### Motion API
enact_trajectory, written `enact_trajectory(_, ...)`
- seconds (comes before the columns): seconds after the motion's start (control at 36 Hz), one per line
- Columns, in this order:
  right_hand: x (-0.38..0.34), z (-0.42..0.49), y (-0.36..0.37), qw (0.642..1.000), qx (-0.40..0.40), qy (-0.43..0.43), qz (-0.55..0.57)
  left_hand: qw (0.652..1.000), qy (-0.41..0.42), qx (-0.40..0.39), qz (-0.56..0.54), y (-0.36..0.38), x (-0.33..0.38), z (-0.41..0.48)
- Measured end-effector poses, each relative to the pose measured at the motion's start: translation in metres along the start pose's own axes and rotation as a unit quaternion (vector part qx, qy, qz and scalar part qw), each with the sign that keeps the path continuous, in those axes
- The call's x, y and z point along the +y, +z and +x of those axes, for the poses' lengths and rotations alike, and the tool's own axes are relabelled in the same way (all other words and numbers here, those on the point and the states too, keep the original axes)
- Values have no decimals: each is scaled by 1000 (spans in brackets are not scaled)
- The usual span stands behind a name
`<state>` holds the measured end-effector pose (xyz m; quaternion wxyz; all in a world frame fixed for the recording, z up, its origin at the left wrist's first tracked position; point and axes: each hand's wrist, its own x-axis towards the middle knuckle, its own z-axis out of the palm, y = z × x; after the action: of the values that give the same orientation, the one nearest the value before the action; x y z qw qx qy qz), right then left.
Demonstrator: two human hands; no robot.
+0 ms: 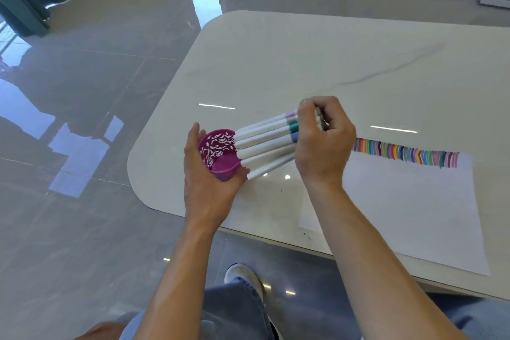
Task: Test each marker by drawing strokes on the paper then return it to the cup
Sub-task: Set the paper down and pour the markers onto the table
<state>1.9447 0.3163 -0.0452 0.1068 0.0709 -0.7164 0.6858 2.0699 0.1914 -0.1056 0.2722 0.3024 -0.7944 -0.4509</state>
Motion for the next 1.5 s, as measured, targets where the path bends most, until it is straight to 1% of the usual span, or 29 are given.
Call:
enact_trajectory(0.08, 15, -2, -12, 998, 8, 60, -1, 1000, -2, 12, 9, -1, 3, -2)
enact_trajectory(0.14, 28, -5, -17, 995, 13, 97, -11, 999, 23, 24, 34, -1, 6, -4)
enact_trajectory(0.22, 45, -9, -23, 989, 15, 140, -45, 991, 98, 49, 71, -1, 14, -8)
enact_trajectory(0.31, 58, -12, -24, 983, 2, 171, -73, 974, 206, 65, 76, 8, 28, -15)
enact_trajectory(0.33, 61, -12, -23, 981, -7, 177, -81, 964, 247, 55, 78, 14, 32, -18)
enact_trajectory(0.39, 63, -14, -19, 979, -19, 177, -99, 944, 314, 11, 98, 29, 38, -24)
enact_trajectory(0.44, 63, -15, -15, 978, -31, 173, -112, 931, 337, -52, 129, 46, 42, -30)
enact_trajectory(0.5, 63, -15, -14, 976, -55, 176, -116, 927, 320, -111, 164, 60, 41, -36)
enact_trajectory(0.58, 65, -13, -19, 970, -91, 184, -132, 923, 265, -157, 230, 75, 30, -38)
enact_trajectory(0.67, 66, -10, -23, 963, -129, 180, -151, 908, 233, -181, 296, 83, 25, -33)
enact_trajectory(0.78, 66, -11, -26, 957, -155, 154, -190, 901, 220, -175, 331, 94, 31, -22)
enact_trajectory(0.86, 66, -10, -31, 943, -186, 115, -252, 899, 224, -174, 333, 97, 33, -15)
enact_trajectory(0.94, 67, -9, -38, 917, -210, 59, -334, 895, 236, -175, 336, 96, 31, -11)
enact_trajectory(1.0, 66, -8, -42, 904, -217, 46, -365, 894, 238, -180, 335, 96, 29, -8)
enact_trajectory(1.08, 65, -8, -51, 907, -205, 30, -367, 892, 233, -186, 339, 94, 28, -2)
enact_trajectory(1.17, 65, -4, -64, 923, -164, 18, -348, 893, 230, -195, 334, 91, 27, 2)
enact_trajectory(1.22, 68, -2, -75, 923, -137, 4, -359, 891, 232, -201, 334, 90, 27, 3)
enact_trajectory(1.28, 75, -3, -87, 908, -134, 0, -397, 891, 225, -209, 334, 90, 26, 3)
enact_trajectory(1.39, 90, -8, -105, 859, -178, 0, -481, 897, 203, -226, 320, 89, 23, 5)
enact_trajectory(1.44, 95, -10, -111, 849, -189, -17, -493, 896, 210, -239, 310, 88, 19, 6)
enact_trajectory(1.5, 99, -10, -117, 850, -197, -31, -488, 892, 228, -250, 301, 86, 14, 8)
